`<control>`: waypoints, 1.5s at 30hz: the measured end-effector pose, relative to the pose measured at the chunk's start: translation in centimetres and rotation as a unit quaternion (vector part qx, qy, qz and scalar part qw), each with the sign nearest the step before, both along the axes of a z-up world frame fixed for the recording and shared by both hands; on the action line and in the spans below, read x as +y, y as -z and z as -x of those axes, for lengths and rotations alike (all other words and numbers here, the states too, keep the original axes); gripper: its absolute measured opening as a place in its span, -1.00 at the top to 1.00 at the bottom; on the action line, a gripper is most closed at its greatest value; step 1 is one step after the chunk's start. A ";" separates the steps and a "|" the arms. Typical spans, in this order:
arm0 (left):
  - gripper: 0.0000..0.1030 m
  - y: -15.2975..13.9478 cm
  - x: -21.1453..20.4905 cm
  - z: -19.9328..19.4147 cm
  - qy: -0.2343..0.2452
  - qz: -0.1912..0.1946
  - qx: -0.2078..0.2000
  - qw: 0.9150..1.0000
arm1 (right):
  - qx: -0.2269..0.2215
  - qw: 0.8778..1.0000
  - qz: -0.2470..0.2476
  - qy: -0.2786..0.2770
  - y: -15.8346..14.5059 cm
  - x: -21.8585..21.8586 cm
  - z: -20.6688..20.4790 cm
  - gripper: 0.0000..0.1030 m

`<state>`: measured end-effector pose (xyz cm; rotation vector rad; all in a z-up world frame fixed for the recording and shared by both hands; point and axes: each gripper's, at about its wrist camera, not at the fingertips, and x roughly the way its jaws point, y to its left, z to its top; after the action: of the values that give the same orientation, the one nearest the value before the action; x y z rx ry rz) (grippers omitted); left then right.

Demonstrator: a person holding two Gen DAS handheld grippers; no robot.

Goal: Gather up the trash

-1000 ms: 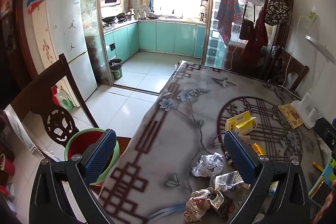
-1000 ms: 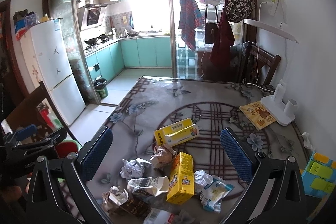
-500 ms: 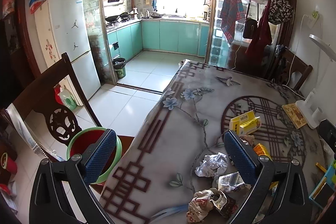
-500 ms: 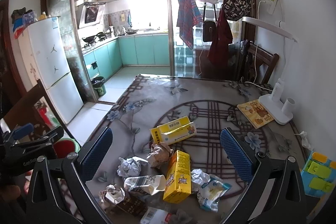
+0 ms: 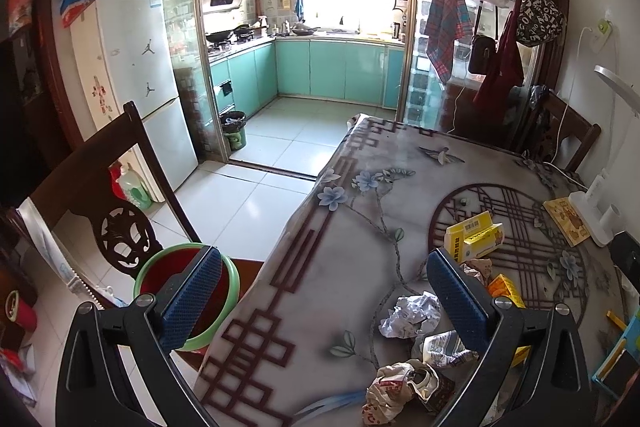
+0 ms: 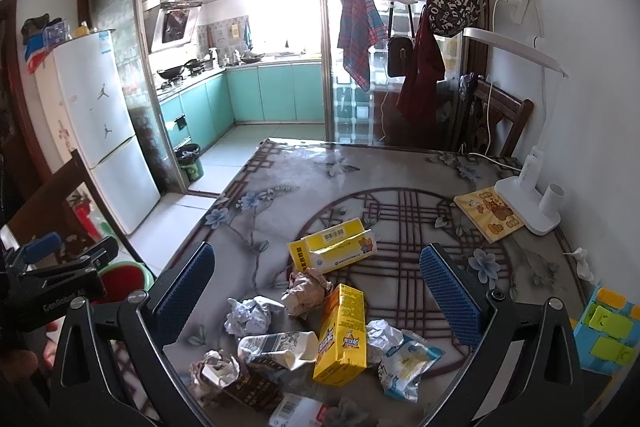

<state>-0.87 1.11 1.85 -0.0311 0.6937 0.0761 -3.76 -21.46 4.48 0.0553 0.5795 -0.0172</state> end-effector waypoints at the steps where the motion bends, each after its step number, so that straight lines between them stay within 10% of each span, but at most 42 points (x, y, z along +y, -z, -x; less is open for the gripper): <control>1: -1.00 0.0 0.1 0.0 -0.001 0.000 0.000 1.000 | 0.000 1.000 0.000 0.000 0.0 0.1 0.0 -1.00; 32: -1.00 0.7 0.0 -0.5 0.023 -0.003 0.012 1.000 | 0.010 1.000 -0.005 0.008 0.2 -0.9 -0.2 -1.00; 39: -0.98 12.0 -5.2 -0.2 0.166 0.010 0.193 0.967 | 0.050 0.997 -0.011 0.053 2.5 -4.3 0.0 -1.00; 45: -0.97 14.5 -5.5 0.3 0.186 0.009 0.237 0.954 | 0.095 0.995 -0.004 0.014 4.3 -4.5 1.2 -1.00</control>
<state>-1.13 -4.41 -12.64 0.1032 1.1697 -0.2945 -4.98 -25.94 0.14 0.0705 0.7686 -0.0467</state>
